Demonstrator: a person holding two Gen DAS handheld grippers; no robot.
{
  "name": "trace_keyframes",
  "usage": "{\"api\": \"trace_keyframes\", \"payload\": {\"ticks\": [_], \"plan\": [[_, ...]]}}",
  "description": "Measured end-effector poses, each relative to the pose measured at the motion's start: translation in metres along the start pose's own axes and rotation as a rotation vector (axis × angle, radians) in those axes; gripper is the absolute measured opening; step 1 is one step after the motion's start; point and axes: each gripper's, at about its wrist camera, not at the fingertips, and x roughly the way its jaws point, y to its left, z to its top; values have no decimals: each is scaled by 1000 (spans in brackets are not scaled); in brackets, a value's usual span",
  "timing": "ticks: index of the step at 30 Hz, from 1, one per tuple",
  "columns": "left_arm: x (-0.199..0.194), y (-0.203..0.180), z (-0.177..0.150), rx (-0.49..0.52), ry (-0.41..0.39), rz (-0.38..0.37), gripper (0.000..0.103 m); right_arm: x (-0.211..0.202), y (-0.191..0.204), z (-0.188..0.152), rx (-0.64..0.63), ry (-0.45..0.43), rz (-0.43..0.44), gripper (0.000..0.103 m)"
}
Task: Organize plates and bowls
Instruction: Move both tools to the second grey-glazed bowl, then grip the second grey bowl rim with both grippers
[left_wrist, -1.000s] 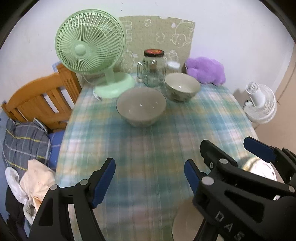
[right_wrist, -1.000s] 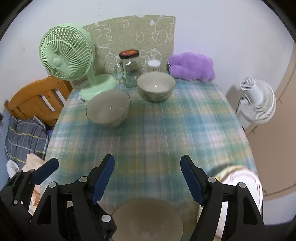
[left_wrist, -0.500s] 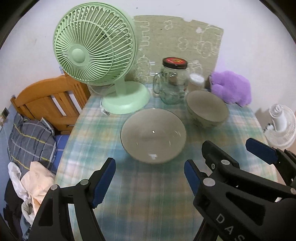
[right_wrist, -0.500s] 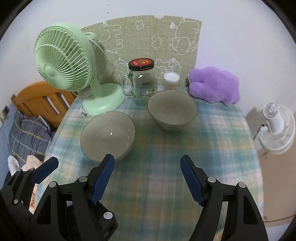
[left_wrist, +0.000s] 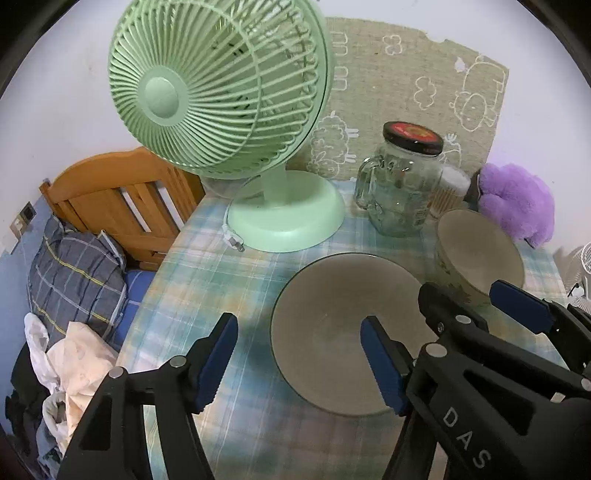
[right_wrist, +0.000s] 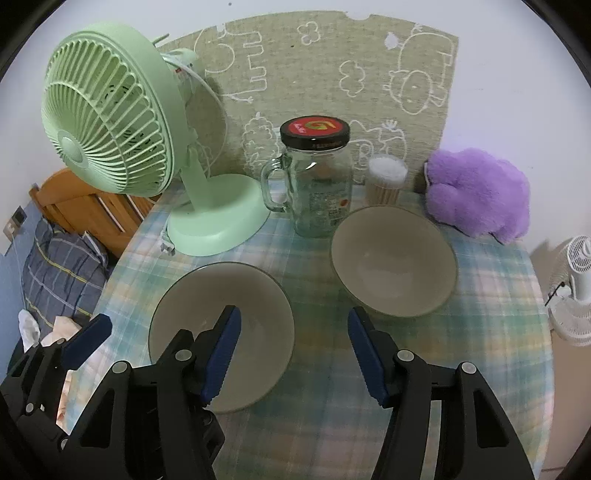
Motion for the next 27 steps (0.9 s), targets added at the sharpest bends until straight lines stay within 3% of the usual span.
{"api": "trace_keyframes", "payload": {"ticks": [8,10,18,23,27], "plan": [[28,-3,2,11,26,11,59,31,-3,2,20,27,-10,54],[34,-4,2,16,36,9,50,37,-3,1,25,32,-11,52],[43,-6,2,13,42,61,28,51,-2,1,31,54,0,27],[49,0,2,0,49,54,23,55,1,1,25,62,33,17],[50,1,1,-4,43,48,22,56,3,1,15,56,23,17]]}}
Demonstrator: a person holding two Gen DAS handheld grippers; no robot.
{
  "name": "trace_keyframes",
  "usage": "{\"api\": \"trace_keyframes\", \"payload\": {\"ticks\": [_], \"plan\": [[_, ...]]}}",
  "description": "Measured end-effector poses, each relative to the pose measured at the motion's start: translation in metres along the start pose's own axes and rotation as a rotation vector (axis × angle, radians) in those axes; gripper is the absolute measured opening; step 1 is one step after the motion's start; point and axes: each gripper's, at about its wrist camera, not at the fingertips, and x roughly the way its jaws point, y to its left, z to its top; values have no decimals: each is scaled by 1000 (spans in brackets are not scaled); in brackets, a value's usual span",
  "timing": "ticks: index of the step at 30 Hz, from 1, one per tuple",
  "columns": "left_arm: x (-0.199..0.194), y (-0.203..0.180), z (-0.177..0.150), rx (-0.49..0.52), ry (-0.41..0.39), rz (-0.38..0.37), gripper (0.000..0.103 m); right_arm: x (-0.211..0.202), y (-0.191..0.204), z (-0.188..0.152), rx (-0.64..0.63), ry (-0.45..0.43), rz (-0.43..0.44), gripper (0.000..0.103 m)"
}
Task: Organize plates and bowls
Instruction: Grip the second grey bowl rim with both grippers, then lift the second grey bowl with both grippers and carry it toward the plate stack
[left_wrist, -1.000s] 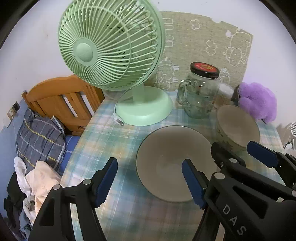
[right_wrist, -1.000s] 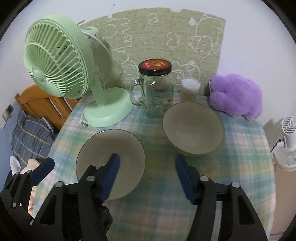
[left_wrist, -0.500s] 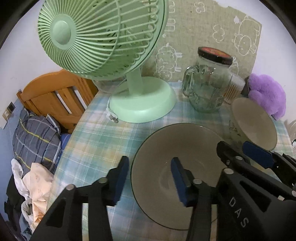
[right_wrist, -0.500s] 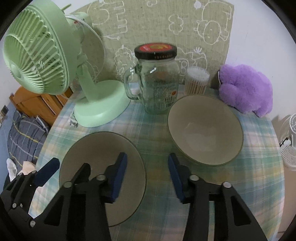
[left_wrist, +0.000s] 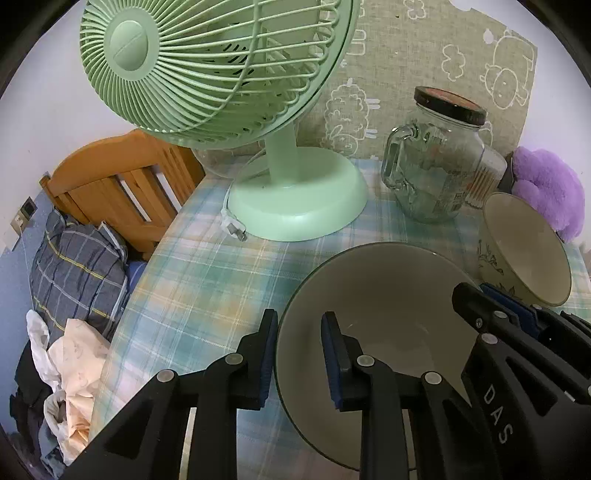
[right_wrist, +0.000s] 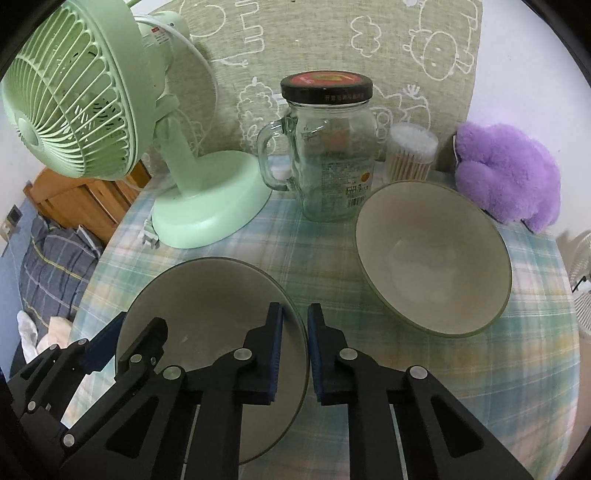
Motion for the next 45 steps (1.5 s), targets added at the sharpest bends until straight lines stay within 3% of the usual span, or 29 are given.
{"api": "trace_keyframes", "payload": {"ticks": [17,45], "plan": [[-11,-5,-9,21,24,-57,22,-14,-3,-8,5,22,-44,17],[-108,-4,-52,117,4,-181,22,-126,-4,-66,99,1,-166,17]]}}
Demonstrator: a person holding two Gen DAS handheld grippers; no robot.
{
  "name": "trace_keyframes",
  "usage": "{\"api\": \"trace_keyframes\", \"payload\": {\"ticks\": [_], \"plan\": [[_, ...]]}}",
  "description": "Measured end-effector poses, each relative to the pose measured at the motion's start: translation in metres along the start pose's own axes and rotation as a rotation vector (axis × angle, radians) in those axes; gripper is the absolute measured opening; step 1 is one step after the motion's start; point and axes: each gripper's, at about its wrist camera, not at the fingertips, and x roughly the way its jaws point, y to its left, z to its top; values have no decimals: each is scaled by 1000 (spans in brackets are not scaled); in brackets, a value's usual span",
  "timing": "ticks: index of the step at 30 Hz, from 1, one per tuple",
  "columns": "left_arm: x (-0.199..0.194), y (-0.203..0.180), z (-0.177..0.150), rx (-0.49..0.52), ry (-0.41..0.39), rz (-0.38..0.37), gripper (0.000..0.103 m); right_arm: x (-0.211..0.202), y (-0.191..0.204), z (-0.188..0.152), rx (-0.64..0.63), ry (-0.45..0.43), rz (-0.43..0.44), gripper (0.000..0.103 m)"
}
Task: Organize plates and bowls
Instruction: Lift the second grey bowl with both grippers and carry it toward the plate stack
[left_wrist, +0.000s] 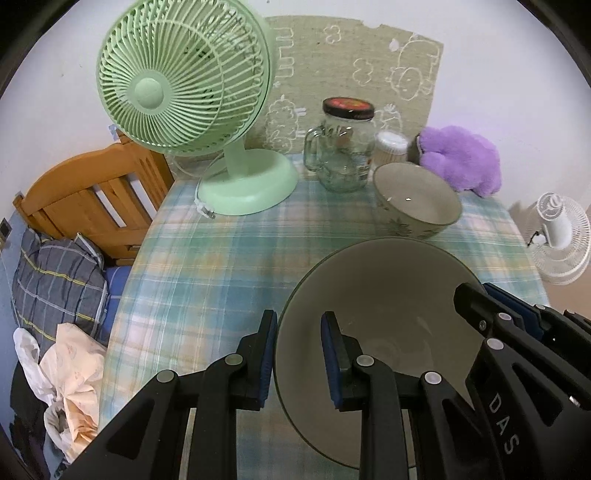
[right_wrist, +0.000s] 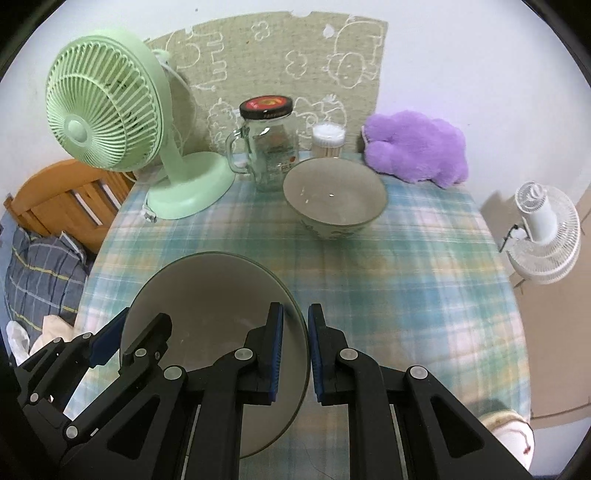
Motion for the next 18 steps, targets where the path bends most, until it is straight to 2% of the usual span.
{"api": "trace_keyframes", "payload": {"ticks": [8,18], "plan": [[-38,-12,-7,30,-38,-44,22,-48,-12,-12,38,-40,-45,17],[-78,-22,-40,35,-57,-76,22,-92,-25,-46,63,-57,-74,17]]}}
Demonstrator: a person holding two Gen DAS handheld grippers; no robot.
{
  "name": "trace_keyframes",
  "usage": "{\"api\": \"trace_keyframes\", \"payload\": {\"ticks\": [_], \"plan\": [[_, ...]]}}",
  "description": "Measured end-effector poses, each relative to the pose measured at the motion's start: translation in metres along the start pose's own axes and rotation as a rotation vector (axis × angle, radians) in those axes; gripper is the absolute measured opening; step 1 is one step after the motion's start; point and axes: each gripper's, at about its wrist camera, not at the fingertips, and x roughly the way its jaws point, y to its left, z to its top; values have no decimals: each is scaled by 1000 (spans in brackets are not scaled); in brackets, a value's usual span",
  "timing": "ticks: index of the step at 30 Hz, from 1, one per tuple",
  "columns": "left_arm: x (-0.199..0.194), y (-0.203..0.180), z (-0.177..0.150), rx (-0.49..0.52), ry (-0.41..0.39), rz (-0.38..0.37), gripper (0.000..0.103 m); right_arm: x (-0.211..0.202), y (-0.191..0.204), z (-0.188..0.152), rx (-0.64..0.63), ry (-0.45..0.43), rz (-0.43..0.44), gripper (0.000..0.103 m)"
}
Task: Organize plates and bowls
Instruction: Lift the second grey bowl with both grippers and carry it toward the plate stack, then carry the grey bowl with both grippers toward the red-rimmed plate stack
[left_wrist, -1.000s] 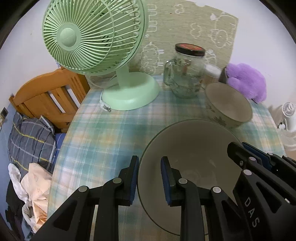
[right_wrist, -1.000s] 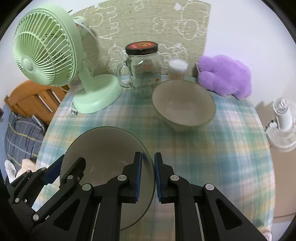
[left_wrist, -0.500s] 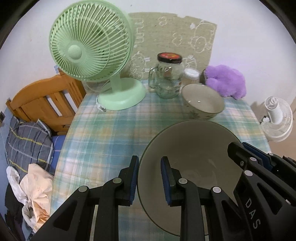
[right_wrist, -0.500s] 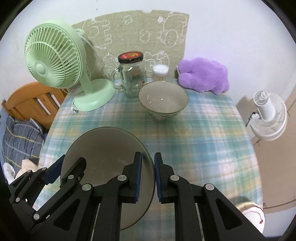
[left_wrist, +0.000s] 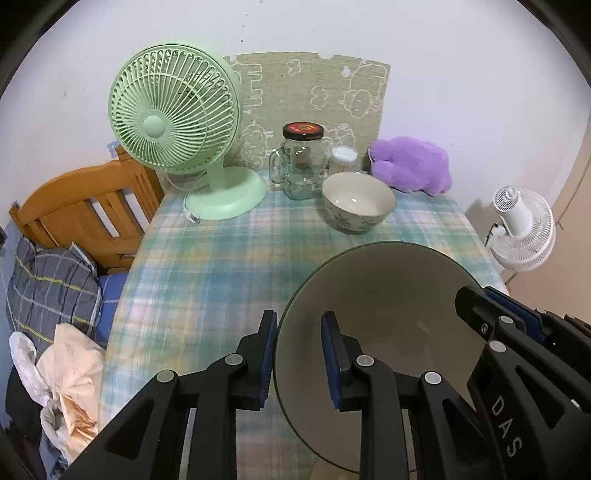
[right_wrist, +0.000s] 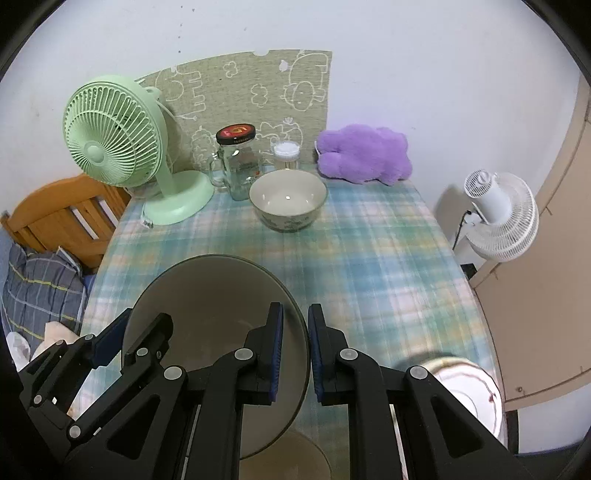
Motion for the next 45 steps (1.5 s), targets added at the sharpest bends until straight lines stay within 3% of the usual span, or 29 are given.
{"api": "trace_keyframes", "payload": {"ticks": [11,23,45], "plan": [[-17,-11,-36,22,33,-35,22,-25,-10,-43,2,20,-38,17],[-8,-19,-70,19,97,-74,22,-21,-18,-78,-8,83,-75,17],[18,-15,-100,14,211,-32,22,12,-16,-102,-30,218,-41,17]]}}
